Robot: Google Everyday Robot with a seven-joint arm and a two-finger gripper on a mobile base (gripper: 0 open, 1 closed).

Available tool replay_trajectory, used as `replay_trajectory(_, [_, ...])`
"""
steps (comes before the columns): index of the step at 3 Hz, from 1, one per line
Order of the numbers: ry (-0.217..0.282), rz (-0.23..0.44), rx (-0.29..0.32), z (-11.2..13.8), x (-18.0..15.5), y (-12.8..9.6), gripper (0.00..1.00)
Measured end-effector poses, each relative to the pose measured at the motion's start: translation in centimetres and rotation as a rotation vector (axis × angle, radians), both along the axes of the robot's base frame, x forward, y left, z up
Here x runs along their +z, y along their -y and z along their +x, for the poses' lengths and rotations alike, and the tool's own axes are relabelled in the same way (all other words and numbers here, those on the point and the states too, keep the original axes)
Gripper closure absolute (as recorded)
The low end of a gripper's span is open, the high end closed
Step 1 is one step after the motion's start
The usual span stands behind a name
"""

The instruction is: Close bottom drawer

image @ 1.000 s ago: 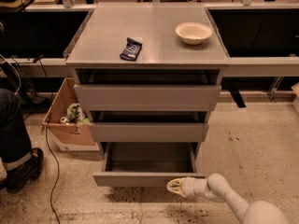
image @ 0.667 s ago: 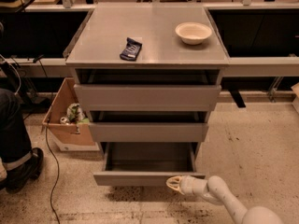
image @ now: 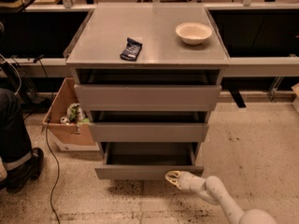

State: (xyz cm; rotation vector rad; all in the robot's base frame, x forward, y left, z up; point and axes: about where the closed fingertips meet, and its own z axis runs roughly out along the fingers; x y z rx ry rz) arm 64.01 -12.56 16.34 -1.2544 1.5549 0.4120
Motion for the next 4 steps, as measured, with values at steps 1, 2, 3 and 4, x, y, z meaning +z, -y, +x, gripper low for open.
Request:
replay_trajectory(1, [0.022, 0.02, -0.015, 1.4, 0.2, -0.6, 1.0])
replay_trajectory(2, [0.022, 0.02, -0.015, 1.4, 0.2, -0.6, 1.0])
replay_trajectory(3, [0.046, 0.044, -0.018, 2.7, 0.6, -1.5, 1.0])
replay_trajectory(4, [0.078, 0.154, 0.024, 2.8, 0.7, -6.7, 1.0])
